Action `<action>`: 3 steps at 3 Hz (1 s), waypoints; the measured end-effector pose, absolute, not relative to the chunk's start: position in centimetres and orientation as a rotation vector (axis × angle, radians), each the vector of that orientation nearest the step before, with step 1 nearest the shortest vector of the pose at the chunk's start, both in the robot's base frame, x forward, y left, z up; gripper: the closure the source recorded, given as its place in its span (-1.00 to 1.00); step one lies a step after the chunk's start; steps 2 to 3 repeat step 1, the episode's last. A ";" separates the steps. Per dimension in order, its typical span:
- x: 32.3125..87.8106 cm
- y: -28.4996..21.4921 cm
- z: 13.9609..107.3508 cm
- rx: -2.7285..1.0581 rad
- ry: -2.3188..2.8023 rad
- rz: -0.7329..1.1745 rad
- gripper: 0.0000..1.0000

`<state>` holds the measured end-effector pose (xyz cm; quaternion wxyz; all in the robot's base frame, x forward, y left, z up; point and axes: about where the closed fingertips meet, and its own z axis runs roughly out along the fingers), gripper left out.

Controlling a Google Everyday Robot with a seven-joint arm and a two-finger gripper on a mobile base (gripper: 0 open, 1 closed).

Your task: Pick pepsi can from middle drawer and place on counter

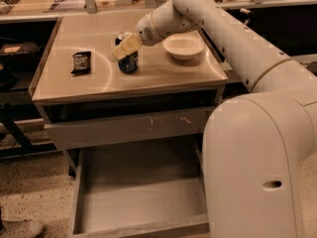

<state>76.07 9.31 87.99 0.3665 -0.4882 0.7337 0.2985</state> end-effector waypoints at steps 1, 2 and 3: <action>76.1 9.3 88.0 -1.255 1.885 0.767 -1.00; 76.1 9.3 88.0 -1.255 1.885 0.767 -1.00; 76.1 9.3 88.0 -1.255 1.885 0.767 -1.00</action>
Offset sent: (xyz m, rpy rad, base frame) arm 0.0000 0.0000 0.0000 0.0000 0.0000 0.0000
